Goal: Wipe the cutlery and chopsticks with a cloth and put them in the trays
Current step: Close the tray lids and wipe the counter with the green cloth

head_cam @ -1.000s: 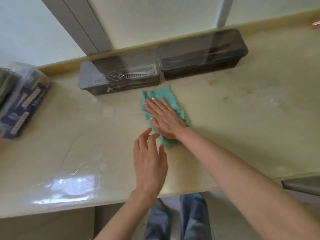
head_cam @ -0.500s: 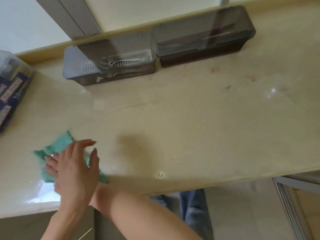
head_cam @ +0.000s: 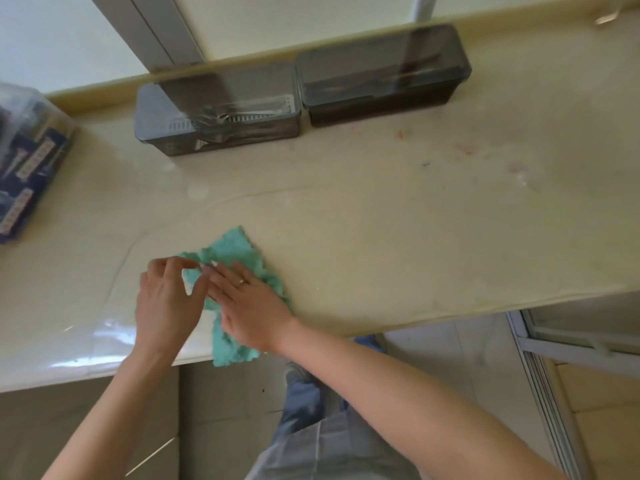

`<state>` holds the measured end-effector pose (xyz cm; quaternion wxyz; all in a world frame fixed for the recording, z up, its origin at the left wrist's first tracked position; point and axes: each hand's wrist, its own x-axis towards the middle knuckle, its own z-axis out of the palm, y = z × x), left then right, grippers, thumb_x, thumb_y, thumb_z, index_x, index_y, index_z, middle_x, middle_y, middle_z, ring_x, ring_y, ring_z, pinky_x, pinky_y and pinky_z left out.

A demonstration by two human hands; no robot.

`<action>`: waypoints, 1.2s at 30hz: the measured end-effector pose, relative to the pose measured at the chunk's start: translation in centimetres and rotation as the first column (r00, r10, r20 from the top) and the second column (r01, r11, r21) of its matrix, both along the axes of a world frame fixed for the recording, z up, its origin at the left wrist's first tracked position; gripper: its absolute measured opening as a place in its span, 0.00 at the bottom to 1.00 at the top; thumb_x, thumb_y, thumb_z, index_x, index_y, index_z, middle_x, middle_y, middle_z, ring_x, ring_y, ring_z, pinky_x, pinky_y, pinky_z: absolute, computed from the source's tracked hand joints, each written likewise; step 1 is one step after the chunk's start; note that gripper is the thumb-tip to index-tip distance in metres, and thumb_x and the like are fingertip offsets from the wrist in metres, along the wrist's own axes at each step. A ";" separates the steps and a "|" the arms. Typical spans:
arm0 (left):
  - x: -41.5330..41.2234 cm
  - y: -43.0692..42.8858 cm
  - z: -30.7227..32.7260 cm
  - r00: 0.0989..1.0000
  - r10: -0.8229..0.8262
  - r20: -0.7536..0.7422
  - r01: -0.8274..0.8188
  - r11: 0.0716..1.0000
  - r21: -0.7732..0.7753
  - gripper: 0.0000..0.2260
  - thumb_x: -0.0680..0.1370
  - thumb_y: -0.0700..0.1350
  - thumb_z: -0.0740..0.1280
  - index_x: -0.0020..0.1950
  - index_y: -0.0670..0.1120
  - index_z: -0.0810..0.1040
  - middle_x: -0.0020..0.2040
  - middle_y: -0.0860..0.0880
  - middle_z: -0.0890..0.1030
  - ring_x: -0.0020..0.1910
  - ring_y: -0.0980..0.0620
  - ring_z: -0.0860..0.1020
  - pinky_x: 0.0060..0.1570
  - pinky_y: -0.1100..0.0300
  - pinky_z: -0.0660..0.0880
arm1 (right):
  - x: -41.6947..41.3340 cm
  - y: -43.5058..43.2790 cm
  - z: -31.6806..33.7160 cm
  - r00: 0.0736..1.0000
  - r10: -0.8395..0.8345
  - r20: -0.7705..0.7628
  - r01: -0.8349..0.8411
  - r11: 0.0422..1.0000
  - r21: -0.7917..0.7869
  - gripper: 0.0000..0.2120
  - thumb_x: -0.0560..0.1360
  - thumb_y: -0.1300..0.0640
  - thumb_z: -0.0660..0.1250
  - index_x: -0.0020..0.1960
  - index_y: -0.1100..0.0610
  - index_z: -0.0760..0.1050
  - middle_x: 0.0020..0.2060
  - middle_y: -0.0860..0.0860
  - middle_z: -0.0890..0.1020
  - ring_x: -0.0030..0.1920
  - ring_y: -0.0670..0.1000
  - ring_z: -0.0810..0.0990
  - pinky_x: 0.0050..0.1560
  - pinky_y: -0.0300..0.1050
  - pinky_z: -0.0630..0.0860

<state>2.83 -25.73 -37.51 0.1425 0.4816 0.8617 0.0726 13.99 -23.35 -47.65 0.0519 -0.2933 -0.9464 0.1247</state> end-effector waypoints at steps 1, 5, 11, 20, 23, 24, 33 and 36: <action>-0.6 -0.2 0.2 1.000 0.004 -0.013 -0.004 1.000 -0.006 0.14 0.76 0.46 0.66 0.59 0.41 0.76 0.60 0.37 0.72 0.60 0.38 0.69 0.55 0.47 0.68 | 1.3 0.2 0.4 1.000 0.002 0.021 -0.002 1.000 -0.009 0.28 0.79 0.50 0.52 0.77 0.57 0.52 0.77 0.54 0.52 0.77 0.52 0.47 0.75 0.51 0.36; -2.7 -1.3 0.6 0.998 0.056 -0.007 -0.056 0.998 -0.007 0.13 0.77 0.47 0.65 0.58 0.42 0.76 0.59 0.37 0.73 0.59 0.37 0.71 0.54 0.46 0.70 | 7.9 1.4 1.5 0.992 -0.091 0.082 0.089 0.996 0.031 0.28 0.80 0.51 0.48 0.77 0.57 0.48 0.77 0.53 0.48 0.77 0.52 0.45 0.76 0.52 0.40; -3.9 -2.5 0.7 0.997 0.073 0.012 -0.072 0.996 -0.048 0.13 0.77 0.47 0.65 0.57 0.42 0.76 0.58 0.36 0.73 0.59 0.37 0.72 0.53 0.47 0.70 | 14.8 2.8 1.0 0.963 -0.246 0.113 0.246 0.969 0.013 0.28 0.79 0.51 0.42 0.78 0.56 0.49 0.77 0.52 0.50 0.77 0.51 0.46 0.75 0.53 0.46; -4.1 -4.0 1.0 0.995 0.071 0.075 -0.068 0.997 -0.038 0.12 0.77 0.48 0.65 0.56 0.43 0.77 0.58 0.38 0.74 0.59 0.39 0.72 0.53 0.48 0.70 | 24.6 3.9 1.5 0.863 -0.481 0.153 0.482 0.875 0.030 0.29 0.76 0.55 0.48 0.76 0.60 0.57 0.75 0.55 0.58 0.76 0.53 0.56 0.73 0.55 0.53; -3.9 -4.1 1.1 0.993 0.074 0.090 -0.072 0.997 -0.024 0.12 0.77 0.47 0.65 0.56 0.42 0.77 0.57 0.37 0.74 0.58 0.39 0.73 0.52 0.49 0.70 | 26.7 3.9 1.5 0.817 -0.550 0.173 0.553 0.833 0.037 0.29 0.76 0.55 0.47 0.76 0.61 0.55 0.75 0.56 0.59 0.76 0.53 0.56 0.74 0.55 0.51; -3.9 -4.1 1.2 0.993 0.074 0.093 -0.072 0.997 -0.021 0.12 0.77 0.47 0.66 0.56 0.42 0.77 0.57 0.37 0.74 0.58 0.38 0.73 0.53 0.48 0.70 | 27.5 3.8 1.4 0.794 -0.580 0.182 0.583 0.812 0.043 0.29 0.76 0.54 0.45 0.76 0.61 0.53 0.75 0.57 0.58 0.76 0.54 0.55 0.74 0.55 0.50; -2.5 -3.9 0.9 0.993 0.021 0.114 -0.019 1.000 -0.019 0.11 0.77 0.47 0.65 0.55 0.43 0.77 0.58 0.39 0.74 0.58 0.41 0.72 0.50 0.51 0.69 | 26.7 2.4 0.8 0.606 -0.773 0.185 0.775 0.627 0.078 0.28 0.77 0.54 0.43 0.74 0.64 0.55 0.74 0.60 0.58 0.75 0.57 0.56 0.74 0.59 0.49; -1.5 -3.2 0.8 0.994 -0.019 0.110 0.022 0.999 -0.024 0.11 0.77 0.48 0.65 0.55 0.43 0.77 0.58 0.39 0.74 0.58 0.41 0.72 0.50 0.51 0.69 | 25.2 2.0 0.8 0.563 -0.809 0.171 0.810 0.580 0.080 0.28 0.77 0.54 0.45 0.73 0.65 0.60 0.73 0.62 0.62 0.74 0.59 0.59 0.72 0.60 0.49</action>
